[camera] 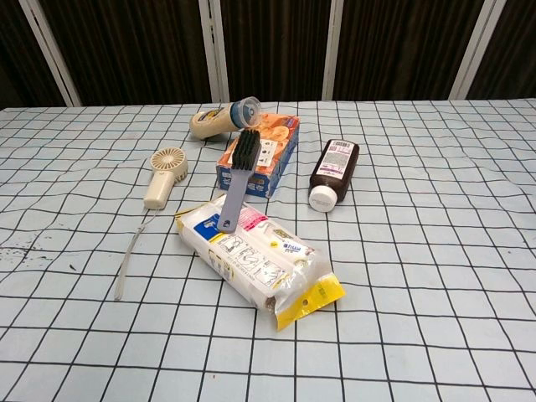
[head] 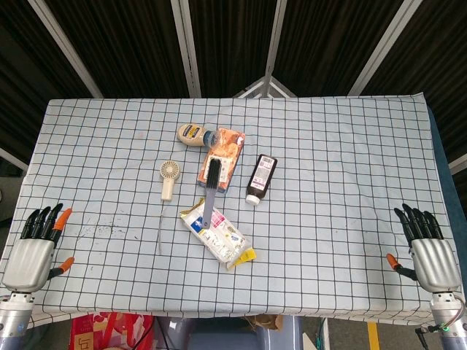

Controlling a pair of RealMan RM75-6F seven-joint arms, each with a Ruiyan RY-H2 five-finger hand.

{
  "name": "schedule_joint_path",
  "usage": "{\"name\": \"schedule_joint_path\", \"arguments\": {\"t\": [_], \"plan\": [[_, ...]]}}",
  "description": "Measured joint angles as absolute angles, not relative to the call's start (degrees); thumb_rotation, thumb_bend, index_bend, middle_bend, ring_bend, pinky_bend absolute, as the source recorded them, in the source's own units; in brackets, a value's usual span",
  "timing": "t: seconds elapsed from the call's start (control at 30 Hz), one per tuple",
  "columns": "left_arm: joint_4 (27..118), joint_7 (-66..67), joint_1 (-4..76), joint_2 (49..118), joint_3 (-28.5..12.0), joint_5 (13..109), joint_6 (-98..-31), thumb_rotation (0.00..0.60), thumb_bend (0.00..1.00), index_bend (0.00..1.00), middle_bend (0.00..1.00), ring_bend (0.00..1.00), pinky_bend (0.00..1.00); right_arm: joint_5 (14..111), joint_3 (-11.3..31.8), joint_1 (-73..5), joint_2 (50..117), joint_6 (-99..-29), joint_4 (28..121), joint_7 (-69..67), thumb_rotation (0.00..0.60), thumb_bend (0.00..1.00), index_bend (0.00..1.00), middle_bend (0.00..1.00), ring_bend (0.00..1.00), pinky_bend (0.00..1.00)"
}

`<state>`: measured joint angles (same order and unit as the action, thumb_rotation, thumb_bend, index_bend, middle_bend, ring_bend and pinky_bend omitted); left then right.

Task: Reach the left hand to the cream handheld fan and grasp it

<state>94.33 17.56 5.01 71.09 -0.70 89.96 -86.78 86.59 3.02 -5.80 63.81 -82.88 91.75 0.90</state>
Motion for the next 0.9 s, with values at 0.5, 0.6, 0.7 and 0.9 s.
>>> {"name": "schedule_joint_path", "arguments": {"t": [0.5,0.6,0.7,0.9], "plan": [[94.7,17.9,5.0,70.9,-0.6,89.8,-86.6,0.6,0.15,0.0,0.0,0.0,0.0,86.9,2.9,-5.7,63.9,-83.2,91.6,0.9,0.6,0.28,0.01,0.0,0.0,0.0],[94.9,18.3,5.2,71.0,-0.9,89.3,-86.2,0.6,0.15,0.0,0.0,0.0,0.0,86.7,3.0,-5.6,63.9,-83.2,91.6,1.0,0.6,0.28,0.01,0.0,0.0,0.0],[95.2,19.4,5.7,71.0,-1.4,88.8,-85.6,0.6,0.15,0.0,0.03,0.01,0.08,86.8,3.0,-5.7,63.9,-83.2,91.6,1.0,0.6,0.28,0.01,0.0,0.0,0.0],[95.9,25.1,8.8,71.8,-4.1,87.2,-82.9,0.6,0.39,0.0,0.57,0.44,0.51,86.8,3.0,-5.8,63.9,-83.0,91.4,0.6,0.6,0.28,0.01,0.0,0.0,0.0]]}}
